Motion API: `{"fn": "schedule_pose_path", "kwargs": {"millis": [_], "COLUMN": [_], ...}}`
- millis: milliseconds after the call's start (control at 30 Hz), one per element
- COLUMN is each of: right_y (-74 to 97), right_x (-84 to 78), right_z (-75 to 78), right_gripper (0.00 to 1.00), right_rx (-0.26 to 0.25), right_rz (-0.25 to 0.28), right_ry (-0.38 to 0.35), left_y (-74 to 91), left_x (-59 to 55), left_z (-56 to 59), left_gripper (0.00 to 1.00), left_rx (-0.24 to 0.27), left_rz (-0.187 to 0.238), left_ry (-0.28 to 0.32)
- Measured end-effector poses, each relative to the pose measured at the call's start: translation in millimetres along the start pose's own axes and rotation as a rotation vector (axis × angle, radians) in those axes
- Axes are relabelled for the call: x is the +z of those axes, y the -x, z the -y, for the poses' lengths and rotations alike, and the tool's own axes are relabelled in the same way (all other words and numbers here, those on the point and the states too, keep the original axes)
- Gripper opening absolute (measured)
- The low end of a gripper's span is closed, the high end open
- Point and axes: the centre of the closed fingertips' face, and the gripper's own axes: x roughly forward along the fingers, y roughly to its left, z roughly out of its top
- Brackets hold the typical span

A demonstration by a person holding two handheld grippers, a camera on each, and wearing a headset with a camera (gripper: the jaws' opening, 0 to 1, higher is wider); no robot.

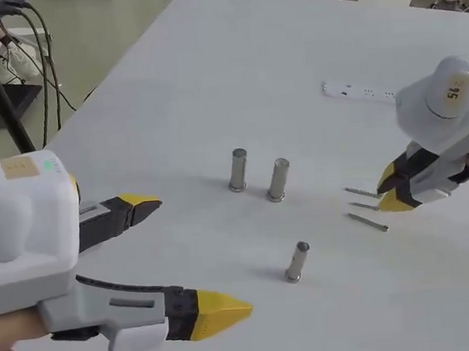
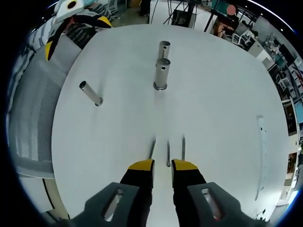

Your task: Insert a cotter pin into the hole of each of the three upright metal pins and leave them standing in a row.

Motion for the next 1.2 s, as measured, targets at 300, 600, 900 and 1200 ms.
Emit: {"fn": "schedule_pose_path", "kwargs": {"millis": [300,600,900,1200], "right_y": [-14.8,-22.2,-23.0,-23.8], "right_x": [-6.5,-13.3,-12.1,-13.4], "right_z": [6.0,6.5,7.9,9.9], "right_gripper": [0.07,0.06,0.02,0.0], "right_rx": [0.029,0.058,0.069,0.068], "right_rz": [-0.044,-0.069,-0.077,-0.122], "right_ry": [-0.017,-0.032,-0.01,0.037], "left_y": [1.6,3.1,0.2,-2.5], "left_x": [-1.0,-2.6,-4.6,-6.7], "left_z": [-1.5,-3.6,-3.4,-2.3], "left_gripper": [0.94,0.93,0.92,0.91], "left_rx": [0.006,0.012,0.006,0.0], "left_rz": [0.0,-0.004,-0.017,-0.026], "left_ry": [0.005,0.011,0.018,0.022]}}
